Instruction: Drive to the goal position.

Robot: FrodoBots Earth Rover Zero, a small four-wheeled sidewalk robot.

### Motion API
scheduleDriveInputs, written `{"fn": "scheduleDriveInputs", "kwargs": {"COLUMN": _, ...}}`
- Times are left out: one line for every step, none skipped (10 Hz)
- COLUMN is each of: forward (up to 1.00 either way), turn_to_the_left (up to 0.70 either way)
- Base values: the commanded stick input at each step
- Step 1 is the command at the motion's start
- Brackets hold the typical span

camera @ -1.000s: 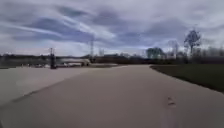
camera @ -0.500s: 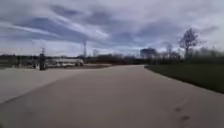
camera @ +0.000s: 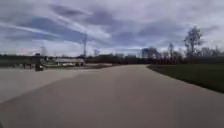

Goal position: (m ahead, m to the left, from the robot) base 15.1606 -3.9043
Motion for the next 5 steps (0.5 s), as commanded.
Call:
{"fn": "scheduleDriveInputs", "kwargs": {"forward": 1.00, "turn_to_the_left": 0.00}}
{"fn": "scheduleDriveInputs", "kwargs": {"forward": 1.00, "turn_to_the_left": 0.00}}
{"fn": "scheduleDriveInputs", "kwargs": {"forward": 1.00, "turn_to_the_left": 0.00}}
{"fn": "scheduleDriveInputs", "kwargs": {"forward": 1.00, "turn_to_the_left": 0.00}}
{"fn": "scheduleDriveInputs", "kwargs": {"forward": 1.00, "turn_to_the_left": 0.00}}
